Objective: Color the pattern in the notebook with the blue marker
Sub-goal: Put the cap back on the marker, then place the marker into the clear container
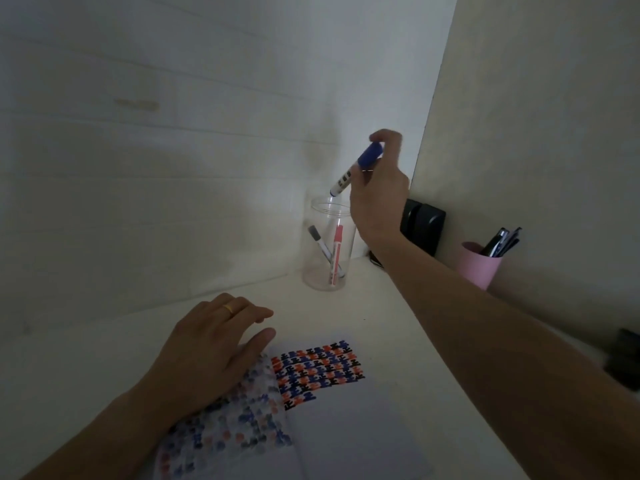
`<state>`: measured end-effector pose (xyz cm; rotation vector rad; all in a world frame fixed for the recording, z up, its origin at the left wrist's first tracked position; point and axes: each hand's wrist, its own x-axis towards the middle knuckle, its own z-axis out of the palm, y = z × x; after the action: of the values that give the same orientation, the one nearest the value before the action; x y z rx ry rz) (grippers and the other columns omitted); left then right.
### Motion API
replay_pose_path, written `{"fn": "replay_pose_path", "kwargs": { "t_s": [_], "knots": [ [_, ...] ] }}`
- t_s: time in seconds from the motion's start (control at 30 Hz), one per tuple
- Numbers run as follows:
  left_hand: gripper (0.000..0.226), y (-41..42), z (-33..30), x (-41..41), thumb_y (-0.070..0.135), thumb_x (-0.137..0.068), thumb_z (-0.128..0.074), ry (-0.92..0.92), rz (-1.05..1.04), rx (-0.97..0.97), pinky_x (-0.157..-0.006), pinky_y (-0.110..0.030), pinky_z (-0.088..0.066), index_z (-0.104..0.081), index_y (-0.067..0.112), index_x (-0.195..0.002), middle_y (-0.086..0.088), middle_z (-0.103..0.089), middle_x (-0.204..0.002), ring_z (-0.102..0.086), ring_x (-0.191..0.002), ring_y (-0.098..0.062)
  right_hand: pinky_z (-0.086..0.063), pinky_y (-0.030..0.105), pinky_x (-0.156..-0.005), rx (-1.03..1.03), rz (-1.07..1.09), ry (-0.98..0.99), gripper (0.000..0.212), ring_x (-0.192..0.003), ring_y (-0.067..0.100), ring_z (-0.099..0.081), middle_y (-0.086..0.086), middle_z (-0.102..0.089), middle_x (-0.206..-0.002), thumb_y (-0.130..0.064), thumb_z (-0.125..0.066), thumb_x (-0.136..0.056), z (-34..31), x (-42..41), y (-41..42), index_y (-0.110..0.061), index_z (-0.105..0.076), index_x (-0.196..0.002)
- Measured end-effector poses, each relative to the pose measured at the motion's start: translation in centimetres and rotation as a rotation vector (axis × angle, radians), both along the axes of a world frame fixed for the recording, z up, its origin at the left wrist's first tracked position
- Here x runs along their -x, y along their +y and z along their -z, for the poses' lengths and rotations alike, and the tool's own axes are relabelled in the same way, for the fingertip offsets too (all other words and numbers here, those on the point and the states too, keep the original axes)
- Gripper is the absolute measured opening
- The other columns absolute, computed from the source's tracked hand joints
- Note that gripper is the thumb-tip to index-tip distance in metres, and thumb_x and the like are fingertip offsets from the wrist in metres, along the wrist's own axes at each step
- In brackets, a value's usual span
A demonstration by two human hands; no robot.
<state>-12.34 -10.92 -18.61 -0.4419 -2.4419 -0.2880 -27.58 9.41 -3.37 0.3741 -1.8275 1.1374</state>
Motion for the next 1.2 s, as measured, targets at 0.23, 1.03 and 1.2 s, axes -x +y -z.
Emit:
{"fn": "replay_pose_path", "kwargs": {
  "t_s": [0.23, 1.03, 1.2],
  "knots": [
    [0.039, 0.0, 0.1, 0.1, 0.047, -0.101, -0.042, -0.016, 0.006, 0.01, -0.081, -0.032, -0.052, -0.07, 0.025, -0.118, 0.01, -0.072, -0.106, -0.066, -0.098, -0.013, -0.06, 0.044, -0.071, -0.456, 0.23, -0.15, 0.03, -0.08, 0.028, -0.068, 0.011, -0.071, -0.093, 0.003, -0.055, -0.091, 2.9, 4.3, -1.2, -0.014, -0.056, -0.116],
    [0.041, 0.9, -0.6, -0.8, 0.05, -0.1, -0.041, -0.113, 0.072, 0.059, -0.086, -0.03, -0.047, -0.068, 0.026, -0.121, 0.004, -0.071, -0.118, -0.065, -0.107, -0.017, -0.046, 0.028, -0.084, -0.654, 0.02, -0.195, 0.024, -0.102, 0.019, -0.06, -0.001, -0.071, -0.113, -0.031, -0.059, -0.097, 10.1, -11.2, 2.0, -0.022, -0.07, -0.116],
    [0.038, 1.0, -0.7, -1.2, 0.052, -0.1, -0.04, -0.188, 0.157, 0.05, -0.086, -0.034, -0.052, -0.065, 0.031, -0.121, 0.009, -0.067, -0.122, -0.062, -0.11, -0.012, -0.047, 0.031, -0.091, -0.782, -0.002, -0.377, 0.03, -0.108, 0.016, -0.057, -0.007, -0.066, -0.121, -0.036, -0.05, -0.099, 14.2, -13.8, 5.0, -0.028, -0.061, -0.126]
  ]
}}
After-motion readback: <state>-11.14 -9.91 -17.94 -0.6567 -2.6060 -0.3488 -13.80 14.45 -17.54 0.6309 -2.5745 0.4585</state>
